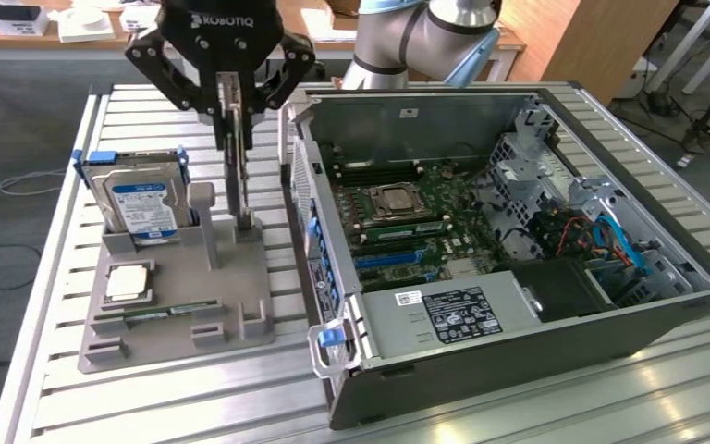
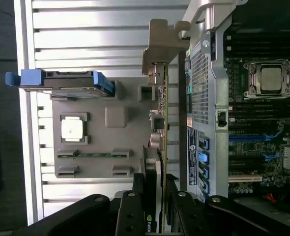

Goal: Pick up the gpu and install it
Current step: 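Pick up the gpu and move the gpu toward the slot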

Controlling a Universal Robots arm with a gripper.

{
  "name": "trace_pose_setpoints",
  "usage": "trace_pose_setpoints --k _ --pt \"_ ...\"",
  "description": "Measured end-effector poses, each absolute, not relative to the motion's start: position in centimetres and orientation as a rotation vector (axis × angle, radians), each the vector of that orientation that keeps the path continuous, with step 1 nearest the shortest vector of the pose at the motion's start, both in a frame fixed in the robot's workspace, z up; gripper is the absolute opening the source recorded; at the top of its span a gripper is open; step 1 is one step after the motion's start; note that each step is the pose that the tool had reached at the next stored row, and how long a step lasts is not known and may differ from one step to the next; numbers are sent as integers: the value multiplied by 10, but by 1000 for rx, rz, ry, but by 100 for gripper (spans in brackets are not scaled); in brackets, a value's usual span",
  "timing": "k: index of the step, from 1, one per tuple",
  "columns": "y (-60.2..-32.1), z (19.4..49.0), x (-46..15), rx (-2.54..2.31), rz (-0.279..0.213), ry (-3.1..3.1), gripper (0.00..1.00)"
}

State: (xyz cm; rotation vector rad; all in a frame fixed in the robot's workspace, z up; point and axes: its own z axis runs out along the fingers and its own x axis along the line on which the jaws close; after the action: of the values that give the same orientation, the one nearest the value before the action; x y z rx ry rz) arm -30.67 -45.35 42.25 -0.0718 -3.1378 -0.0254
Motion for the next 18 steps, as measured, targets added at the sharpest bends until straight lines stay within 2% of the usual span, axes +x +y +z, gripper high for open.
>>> trace_pose_setpoints --k 7,18 --pt "-453 446 -307 -72 -26 -3138 27" --pt "-453 446 -298 -72 -25 -3138 27"
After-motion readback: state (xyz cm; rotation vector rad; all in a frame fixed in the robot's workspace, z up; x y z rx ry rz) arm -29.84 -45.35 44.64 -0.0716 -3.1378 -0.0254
